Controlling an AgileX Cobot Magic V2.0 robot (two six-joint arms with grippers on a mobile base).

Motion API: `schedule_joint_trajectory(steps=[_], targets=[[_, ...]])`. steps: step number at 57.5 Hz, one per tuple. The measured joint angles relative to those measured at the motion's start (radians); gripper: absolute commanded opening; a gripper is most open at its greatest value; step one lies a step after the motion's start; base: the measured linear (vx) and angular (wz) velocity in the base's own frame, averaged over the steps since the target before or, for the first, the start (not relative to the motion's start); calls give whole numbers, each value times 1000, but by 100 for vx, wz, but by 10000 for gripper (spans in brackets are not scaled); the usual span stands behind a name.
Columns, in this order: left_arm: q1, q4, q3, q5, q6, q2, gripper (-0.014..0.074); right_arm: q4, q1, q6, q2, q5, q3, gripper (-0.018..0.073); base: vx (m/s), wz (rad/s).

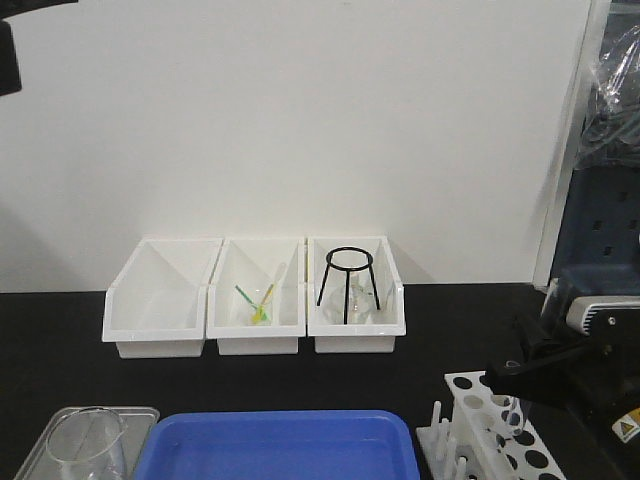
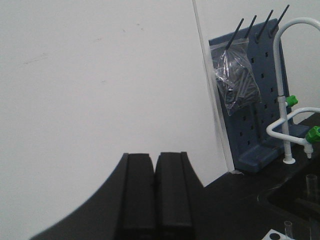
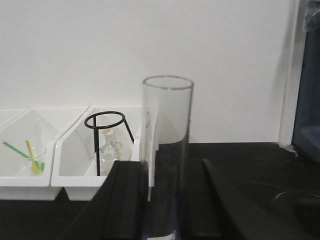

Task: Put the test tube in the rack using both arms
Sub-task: 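Move the held tube with the right gripper above the white rack, then lower the tube into a rack hole and open the right gripper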

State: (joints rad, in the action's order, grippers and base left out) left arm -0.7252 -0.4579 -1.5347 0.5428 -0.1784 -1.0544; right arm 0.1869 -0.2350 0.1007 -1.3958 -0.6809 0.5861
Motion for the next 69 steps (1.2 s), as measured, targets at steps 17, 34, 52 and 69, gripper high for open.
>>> schedule_joint_trajectory(steps=[17, 34, 52, 69], targets=[[0, 0, 0, 3, -2, 0, -4, -100, 0, -73, -108, -86, 0, -6, 0, 0], [0, 0, 0, 3, -3, 0, -4, -106, 0, -71, -184, -115, 0, -6, 0, 0], [0, 0, 0, 1, -3, 0, -4, -106, 0, -71, -274, -118, 1, -4, 0, 0], [0, 0, 0, -48, -3, 0, -3, -110, 0, -72, -334, -135, 1, 49, 0, 0]])
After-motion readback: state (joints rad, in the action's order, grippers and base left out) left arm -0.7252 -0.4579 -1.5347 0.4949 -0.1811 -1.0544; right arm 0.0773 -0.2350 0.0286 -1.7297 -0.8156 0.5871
